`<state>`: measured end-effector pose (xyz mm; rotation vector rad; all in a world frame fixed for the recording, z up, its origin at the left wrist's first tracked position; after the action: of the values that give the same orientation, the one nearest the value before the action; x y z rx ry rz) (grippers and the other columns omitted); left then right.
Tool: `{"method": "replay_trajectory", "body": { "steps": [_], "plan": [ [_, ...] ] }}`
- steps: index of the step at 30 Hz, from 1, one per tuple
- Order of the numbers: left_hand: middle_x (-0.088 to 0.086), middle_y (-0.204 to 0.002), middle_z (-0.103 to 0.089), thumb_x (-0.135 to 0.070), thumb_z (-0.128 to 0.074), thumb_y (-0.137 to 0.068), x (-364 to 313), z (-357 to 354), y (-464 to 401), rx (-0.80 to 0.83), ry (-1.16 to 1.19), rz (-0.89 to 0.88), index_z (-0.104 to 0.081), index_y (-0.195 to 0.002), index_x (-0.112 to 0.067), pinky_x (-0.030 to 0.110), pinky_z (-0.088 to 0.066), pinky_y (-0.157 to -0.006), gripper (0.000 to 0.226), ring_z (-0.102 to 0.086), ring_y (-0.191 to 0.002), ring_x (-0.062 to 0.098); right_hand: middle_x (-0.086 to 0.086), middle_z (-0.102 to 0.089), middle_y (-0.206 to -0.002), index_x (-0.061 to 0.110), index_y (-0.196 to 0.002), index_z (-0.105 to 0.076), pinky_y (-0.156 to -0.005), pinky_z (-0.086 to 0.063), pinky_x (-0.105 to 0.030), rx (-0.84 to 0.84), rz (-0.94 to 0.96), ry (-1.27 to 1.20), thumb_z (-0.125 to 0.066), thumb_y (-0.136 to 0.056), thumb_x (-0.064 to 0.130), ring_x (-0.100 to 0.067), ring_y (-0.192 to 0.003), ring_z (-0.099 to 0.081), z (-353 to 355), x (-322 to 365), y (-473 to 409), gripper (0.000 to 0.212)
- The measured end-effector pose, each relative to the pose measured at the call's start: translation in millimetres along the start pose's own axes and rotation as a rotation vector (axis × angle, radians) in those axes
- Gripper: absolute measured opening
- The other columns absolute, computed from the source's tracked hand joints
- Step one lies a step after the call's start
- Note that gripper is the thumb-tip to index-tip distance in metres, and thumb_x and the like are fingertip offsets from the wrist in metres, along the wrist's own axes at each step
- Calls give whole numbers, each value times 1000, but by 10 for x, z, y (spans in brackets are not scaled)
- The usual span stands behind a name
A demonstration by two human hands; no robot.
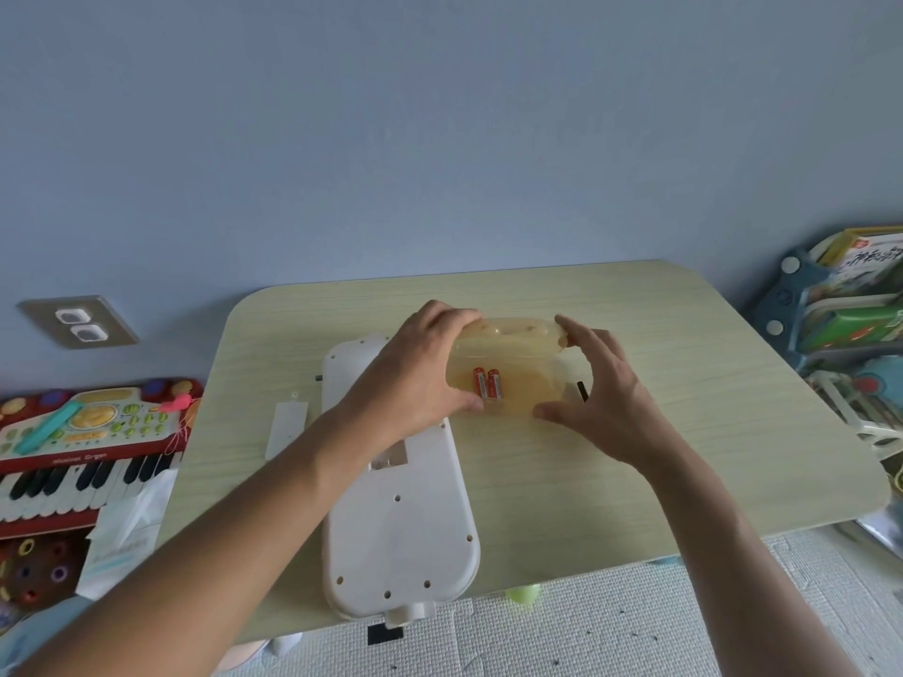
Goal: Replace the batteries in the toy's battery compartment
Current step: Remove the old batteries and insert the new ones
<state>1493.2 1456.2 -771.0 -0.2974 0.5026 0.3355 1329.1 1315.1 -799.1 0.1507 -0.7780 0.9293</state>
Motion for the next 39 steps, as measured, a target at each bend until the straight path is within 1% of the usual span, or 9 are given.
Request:
{"method": "replay_trajectory", "body": {
  "steps": [2, 4, 10, 14, 17, 21, 29, 34, 39],
  "plan": [
    [-11, -124, -51, -35, -91, -65, -12, 5, 4, -15, 12, -23, -56, -130, -31, 26, -46, -98, 74, -53, -112, 7, 1, -52, -127, 18, -141, -49, -82, -35, 5, -46, 12, 19, -91, -65, 17, -16, -118, -51, 21, 17, 9, 87],
    [-12, -116, -53, -32, -90, -68, -30, -17, 11, 1, 5, -40, -63, -117, -34, 28, -48, -92, 57, -55, -106, 8, 1, -58, -126, 17, -131, -56, -82, -34, 6, -80, 18, 53, -90, -67, 14, -15, -115, -55, 17, 23, 31, 72],
    [-11, -112, -60, -47, -85, -70, -31, -42, -2, 31, 92, -3, -72, -107, -31, 24, -46, -92, 42, -57, -104, 6, 13, -55, -129, 24, -131, -54, -91, -40, -23, -8, -71, -21, -78, -82, 39, -6, -117, -50, -7, 80, 97, 57],
    [-8, -102, -64, -39, -82, -78, -42, -20, -46, 23, 113, 38, -75, -103, -26, 24, -44, -84, 28, -59, -101, 9, 15, -58, -119, 19, -125, -58, -76, -36, -4, -63, -104, -13, -60, -96, 38, -8, -107, -56, 4, 122, 77, 34],
    [-14, -90, -57, -35, -83, -78, -46, -29, -48, 13, 110, 43, -75, -102, -25, 17, -38, -74, 28, -55, -92, 7, 12, -61, -118, 18, -123, -58, -74, -35, -5, -75, -109, 7, -64, -95, 35, -6, -102, -54, -11, 131, 69, 33],
    [-21, -84, -50, -34, -84, -77, -38, -50, -42, 2, 113, 42, -74, -101, -24, 8, -32, -68, 28, -49, -84, 3, 5, -65, -123, 18, -121, -58, -80, -40, -23, -91, -107, -3, -67, -93, 34, -6, -102, -55, -28, 105, 74, 33],
    [-12, -118, -64, -38, -83, -77, 60, 167, 143, -3, 174, 91, -69, -116, -27, 18, -42, -87, 42, -55, -101, 2, 4, -66, -125, 18, -125, -62, -88, -41, -23, -101, -92, 71, -69, -91, 30, -17, -119, -59, -2, 205, 72, 37],
    [-15, -104, -69, -32, -81, -82, 478, 782, 641, -171, 188, 175, -72, -111, -26, 8, -48, -79, 31, -62, -94, -3, 6, -66, -123, 23, -123, -66, -91, -43, -26, -97, 73, 67, -74, -86, 34, -16, -115, -59, -151, 824, 42, 39],
    [-14, -89, -72, -27, -81, -81, 962, 1037, 1291, -120, 155, 319, -75, -100, -29, 13, -51, -71, 21, -66, -82, 1, 8, -73, -104, 27, -103, -74, -87, -51, -39, 163, 394, 126, -76, -81, 42, -17, -98, -64, -876, 1747, 192, 27]
  ]
}}
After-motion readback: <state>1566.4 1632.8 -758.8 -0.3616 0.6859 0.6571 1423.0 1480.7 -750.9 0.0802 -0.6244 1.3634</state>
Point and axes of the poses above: each hand's wrist, its own y-axis away from the middle knuckle, its own z-axis out of the back of the hand, x = y × z, the point moved 6 cm from there along -y, towards the middle knuckle
